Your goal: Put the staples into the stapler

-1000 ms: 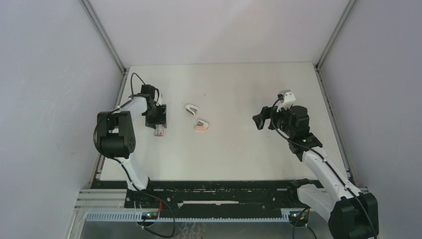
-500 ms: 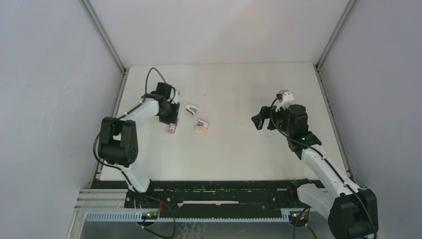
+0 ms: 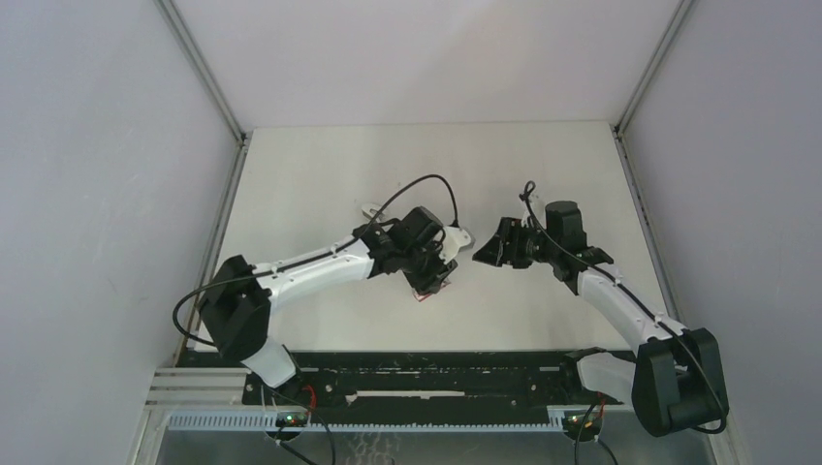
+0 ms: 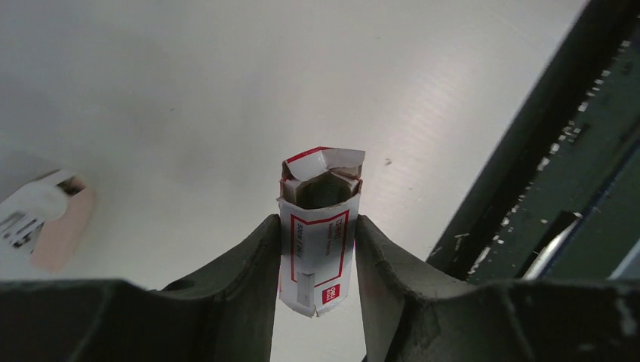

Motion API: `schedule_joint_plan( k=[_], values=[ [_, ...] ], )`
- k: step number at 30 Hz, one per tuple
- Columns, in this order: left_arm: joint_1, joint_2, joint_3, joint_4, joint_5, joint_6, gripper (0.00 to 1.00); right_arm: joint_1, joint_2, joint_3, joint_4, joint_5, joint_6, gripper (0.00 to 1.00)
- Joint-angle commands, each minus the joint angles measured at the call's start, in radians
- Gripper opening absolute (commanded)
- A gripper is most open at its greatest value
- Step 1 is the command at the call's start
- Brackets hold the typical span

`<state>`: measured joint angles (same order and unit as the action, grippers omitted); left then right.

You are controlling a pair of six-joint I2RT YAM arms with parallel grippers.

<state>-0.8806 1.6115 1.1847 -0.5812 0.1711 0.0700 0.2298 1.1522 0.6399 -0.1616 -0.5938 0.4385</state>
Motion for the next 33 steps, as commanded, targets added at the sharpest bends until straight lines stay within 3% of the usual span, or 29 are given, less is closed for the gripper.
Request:
schedule_joint_plan(
  k=[1,6,20,30,33],
  values=[
    [-0.059,-0.097,-0.053,0.089,0.035,0.068,0.44,0.005,-0.022,-0.029,-0.013,-0.206,0.097,0.62],
    [-0.095,-0.153,-0.09,0.103,0.007,0.089,0.44,0.029,0.008,-0.057,0.052,-0.301,0.186,0.47],
    [-0.116,-0.177,-0.089,0.092,-0.004,0.103,0.44,0.161,0.1,-0.055,0.176,-0.323,0.24,0.34],
    [-0.129,-0.177,-0.095,0.091,-0.004,0.115,0.44,0.187,0.161,-0.056,0.236,-0.318,0.275,0.24],
    [-0.132,-0.173,-0.094,0.091,-0.009,0.115,0.44,0.188,0.168,-0.055,0.251,-0.327,0.283,0.17]
  ],
)
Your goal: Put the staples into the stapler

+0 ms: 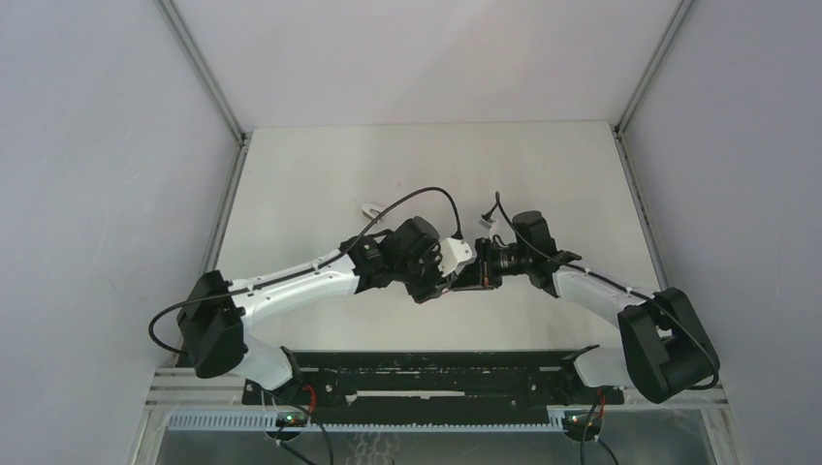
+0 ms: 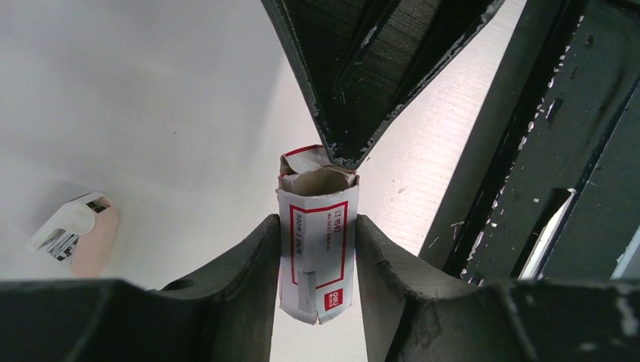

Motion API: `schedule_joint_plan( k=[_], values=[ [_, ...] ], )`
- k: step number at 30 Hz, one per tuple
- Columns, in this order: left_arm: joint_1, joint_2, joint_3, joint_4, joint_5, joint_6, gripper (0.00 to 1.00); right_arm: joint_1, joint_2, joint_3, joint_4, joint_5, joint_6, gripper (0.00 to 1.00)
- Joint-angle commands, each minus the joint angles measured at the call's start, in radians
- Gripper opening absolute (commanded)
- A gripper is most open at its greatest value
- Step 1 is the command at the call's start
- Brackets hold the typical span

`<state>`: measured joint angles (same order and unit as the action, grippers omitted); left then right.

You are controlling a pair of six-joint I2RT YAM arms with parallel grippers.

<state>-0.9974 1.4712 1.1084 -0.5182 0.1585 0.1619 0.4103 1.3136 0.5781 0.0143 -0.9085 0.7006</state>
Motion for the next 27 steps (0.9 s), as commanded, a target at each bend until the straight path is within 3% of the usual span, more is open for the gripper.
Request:
schedule_joint_plan(
  k=[1,7,15,19,27],
  values=[
    [-0.015,-0.032,-0.018,0.028,0.001,0.024,0.44,0.008,0.01,0.006,0.08,-0.014,0.023,0.16],
    [-0.017,-0.028,-0.018,0.03,0.0,0.025,0.44,0.015,0.023,0.007,0.107,-0.028,0.036,0.07],
    [-0.02,-0.029,-0.02,0.033,-0.003,0.024,0.43,0.024,0.054,0.007,0.126,-0.034,0.045,0.14],
    [-0.021,-0.022,-0.019,0.032,-0.008,0.024,0.43,0.027,0.051,0.006,0.128,-0.015,0.045,0.0],
    [-0.021,0.051,-0.028,0.033,-0.042,0.031,0.43,-0.016,0.101,0.011,0.078,0.051,-0.046,0.0]
  ],
)
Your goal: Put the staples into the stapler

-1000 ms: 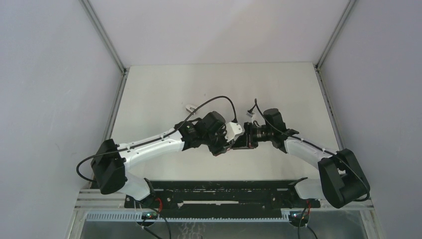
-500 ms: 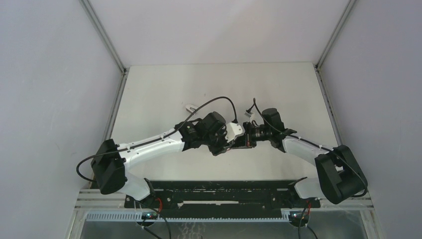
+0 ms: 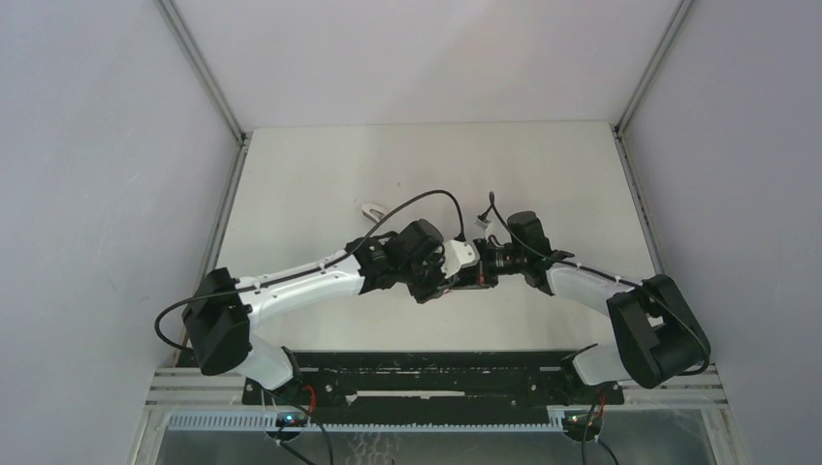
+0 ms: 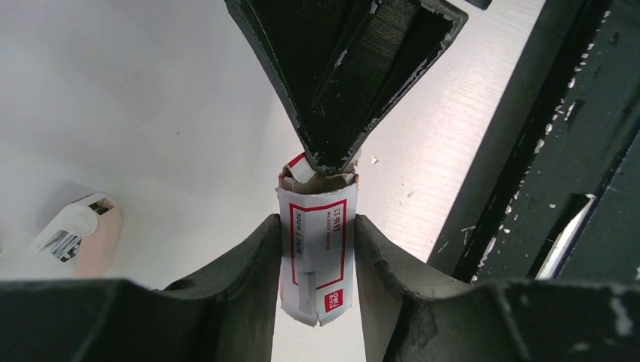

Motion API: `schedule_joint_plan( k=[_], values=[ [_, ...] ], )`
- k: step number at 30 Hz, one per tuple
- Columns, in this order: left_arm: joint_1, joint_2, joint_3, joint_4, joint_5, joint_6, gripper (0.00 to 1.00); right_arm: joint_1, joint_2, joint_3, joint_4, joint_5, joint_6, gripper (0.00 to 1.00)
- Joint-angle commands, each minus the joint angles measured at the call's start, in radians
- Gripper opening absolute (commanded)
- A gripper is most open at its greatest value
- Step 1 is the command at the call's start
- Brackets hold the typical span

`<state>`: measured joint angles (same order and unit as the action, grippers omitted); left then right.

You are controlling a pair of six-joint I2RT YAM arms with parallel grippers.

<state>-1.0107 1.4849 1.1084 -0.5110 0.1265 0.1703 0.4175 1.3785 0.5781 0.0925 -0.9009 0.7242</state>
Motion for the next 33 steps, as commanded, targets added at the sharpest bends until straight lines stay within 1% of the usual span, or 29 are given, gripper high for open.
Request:
schedule_joint_plan(
  k=[1,11,26,32,33],
  values=[
    [-0.008,0.053,-0.028,0.025,-0.01,0.023,0.42,-0.033,0.049,0.011,-0.001,0.046,-0.084,0.0],
    [-0.008,0.164,-0.012,0.016,-0.014,0.027,0.42,-0.091,0.148,0.011,-0.021,0.086,-0.182,0.0],
    [-0.008,0.23,0.005,-0.009,-0.015,0.039,0.43,-0.124,0.219,0.011,-0.039,0.131,-0.235,0.0],
    [-0.008,0.233,0.008,-0.019,-0.026,0.041,0.47,-0.143,0.217,0.01,-0.075,0.171,-0.257,0.0],
    [-0.008,0.231,0.008,-0.019,-0.032,0.044,0.49,-0.148,0.217,0.012,-0.079,0.178,-0.259,0.0]
  ],
)
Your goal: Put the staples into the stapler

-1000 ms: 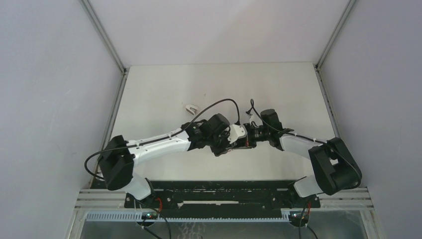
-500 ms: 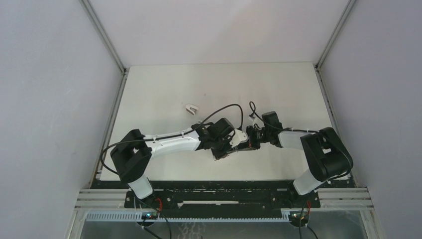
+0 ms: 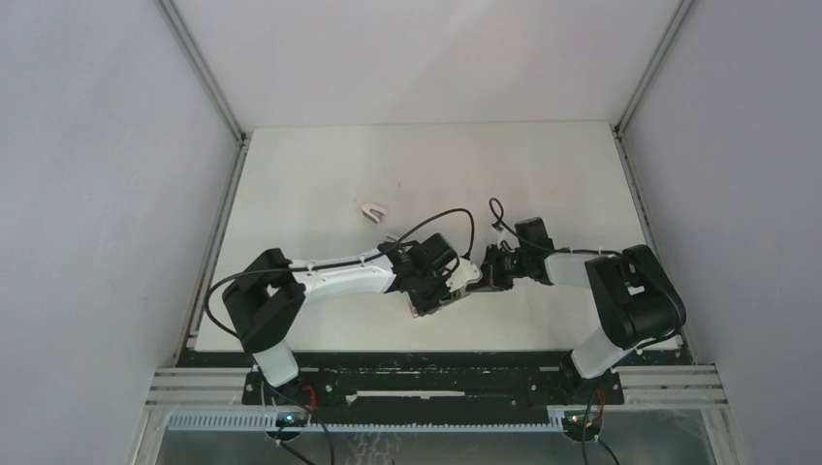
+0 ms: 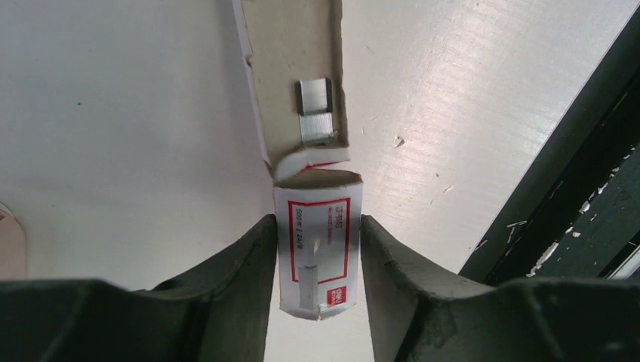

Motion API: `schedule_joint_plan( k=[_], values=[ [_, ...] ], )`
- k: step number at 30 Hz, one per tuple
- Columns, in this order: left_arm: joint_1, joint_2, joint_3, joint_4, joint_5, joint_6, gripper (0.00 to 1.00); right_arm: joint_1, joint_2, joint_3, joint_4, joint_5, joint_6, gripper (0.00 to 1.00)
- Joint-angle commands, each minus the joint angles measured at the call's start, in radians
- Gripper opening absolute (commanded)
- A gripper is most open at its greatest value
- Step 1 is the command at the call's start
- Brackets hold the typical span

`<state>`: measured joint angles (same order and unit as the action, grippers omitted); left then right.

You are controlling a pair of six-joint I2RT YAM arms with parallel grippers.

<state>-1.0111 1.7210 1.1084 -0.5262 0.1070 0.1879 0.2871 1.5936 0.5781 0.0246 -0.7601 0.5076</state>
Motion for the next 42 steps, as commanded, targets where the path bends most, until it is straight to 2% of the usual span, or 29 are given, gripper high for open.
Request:
schedule_joint_plan(
  k=[1,9,13,16,19,22,24,27,29,32,36,42],
  values=[
    [-0.007,-0.009,0.007,-0.003,-0.018,0.026,0.52,-0.023,0.002,0.011,-0.016,0.043,-0.045,0.0],
    [-0.007,-0.069,-0.005,0.018,-0.08,0.022,0.71,-0.069,-0.01,0.011,-0.055,0.095,-0.056,0.0],
    [0.013,-0.165,-0.025,0.036,-0.225,0.031,0.74,-0.115,-0.055,0.011,-0.083,0.165,-0.063,0.0],
    [0.09,-0.274,-0.029,0.045,-0.248,0.001,0.75,-0.155,-0.084,0.009,-0.085,0.195,-0.049,0.02],
    [0.177,-0.396,-0.017,0.056,-0.251,-0.056,0.75,-0.184,-0.115,0.009,-0.088,0.238,-0.039,0.32],
    [0.265,-0.512,-0.007,0.08,-0.258,-0.156,0.78,-0.194,-0.18,0.009,-0.107,0.297,-0.045,0.57],
    [0.363,-0.594,-0.016,0.101,-0.237,-0.252,0.81,-0.197,-0.241,0.009,-0.129,0.348,-0.053,0.66],
    [0.508,-0.657,-0.047,0.122,-0.185,-0.429,0.83,-0.2,-0.339,0.007,-0.153,0.414,-0.072,0.7],
    [0.603,-0.668,-0.08,0.135,-0.159,-0.535,0.83,-0.201,-0.413,-0.001,-0.142,0.443,-0.087,0.71],
    [0.67,-0.66,-0.159,0.212,-0.144,-0.668,0.82,-0.2,-0.547,-0.03,-0.088,0.472,-0.093,0.72],
    [0.679,-0.575,-0.216,0.321,-0.157,-0.802,0.79,-0.194,-0.702,-0.084,0.002,0.487,-0.094,0.72],
    [0.678,-0.351,-0.134,0.364,-0.176,-0.845,0.66,-0.165,-0.859,-0.178,0.04,0.517,-0.111,0.73]
  ],
)
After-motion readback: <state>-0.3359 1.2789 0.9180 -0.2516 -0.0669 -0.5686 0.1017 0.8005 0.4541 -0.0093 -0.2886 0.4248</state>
